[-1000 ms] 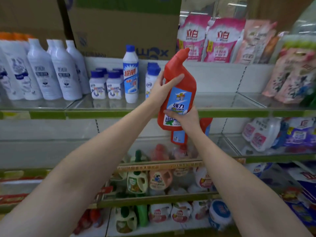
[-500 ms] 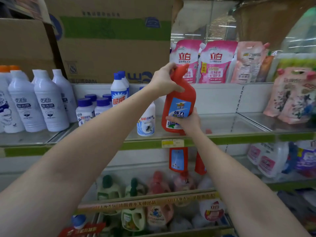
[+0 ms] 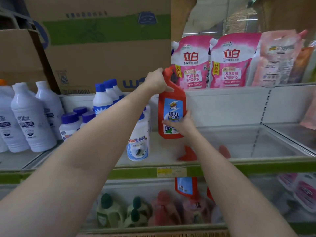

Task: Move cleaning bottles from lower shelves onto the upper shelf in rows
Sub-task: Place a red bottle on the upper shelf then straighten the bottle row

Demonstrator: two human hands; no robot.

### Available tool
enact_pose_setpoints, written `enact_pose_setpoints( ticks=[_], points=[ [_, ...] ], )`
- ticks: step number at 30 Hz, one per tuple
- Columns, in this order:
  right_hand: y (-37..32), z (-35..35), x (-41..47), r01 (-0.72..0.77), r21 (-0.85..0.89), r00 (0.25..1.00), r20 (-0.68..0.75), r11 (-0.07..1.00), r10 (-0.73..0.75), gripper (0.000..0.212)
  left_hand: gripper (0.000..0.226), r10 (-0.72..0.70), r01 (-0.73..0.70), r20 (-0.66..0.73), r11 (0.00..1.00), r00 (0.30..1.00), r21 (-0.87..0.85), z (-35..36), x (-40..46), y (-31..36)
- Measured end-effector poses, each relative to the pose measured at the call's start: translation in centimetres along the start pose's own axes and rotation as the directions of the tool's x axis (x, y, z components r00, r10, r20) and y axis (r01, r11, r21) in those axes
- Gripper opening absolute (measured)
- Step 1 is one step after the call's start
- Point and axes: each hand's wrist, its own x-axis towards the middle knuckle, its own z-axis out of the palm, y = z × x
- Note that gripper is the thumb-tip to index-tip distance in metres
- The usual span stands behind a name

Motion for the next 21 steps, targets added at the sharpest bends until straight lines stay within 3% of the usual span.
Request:
enact_pose_setpoints(
  ticks=[5, 13, 16, 19, 21],
  points=[
    [0.7, 1.4, 2.1, -0.025, -0.157, 0.99, -0.139, 0.987, 0.003, 0.107, 0.07, -0.039, 0.039, 0.0, 0.999, 0.999, -0.022, 1.0, 2.4, -0.9],
    [0.8, 1.9, 2.5, -0.023, -0.172, 0.99, -0.144, 0.985, -0.002, 0.106, 0.067, -0.051, 0.049, -0.027, 0.998, 0.998, -0.042, 1.8, 2.7, -1.2],
    [0.2, 1.6, 1.7, -0.053, -0.2, 0.994, -0.108, 0.978, 0.031, 0.107, 0.06, -0.048, 0.049, -0.051, 0.999, 0.998, 0.023, 1.9, 1.4, -1.2],
    [-0.3, 0.7, 1.1, -0.11, -0.259, 0.993, -0.074, 0.959, 0.094, 0.095, 0.053, -0.021, 0.036, -0.115, 0.991, 0.993, 0.131, 1.5, -0.2, -1.0],
    [-0.2, 0.2, 0.6, -0.119, -0.262, 0.988, -0.127, 0.958, 0.088, 0.072, 0.046, 0.027, 0.0, -0.156, 0.986, 0.987, 0.169, 0.9, -1.0, -0.6]
  ],
)
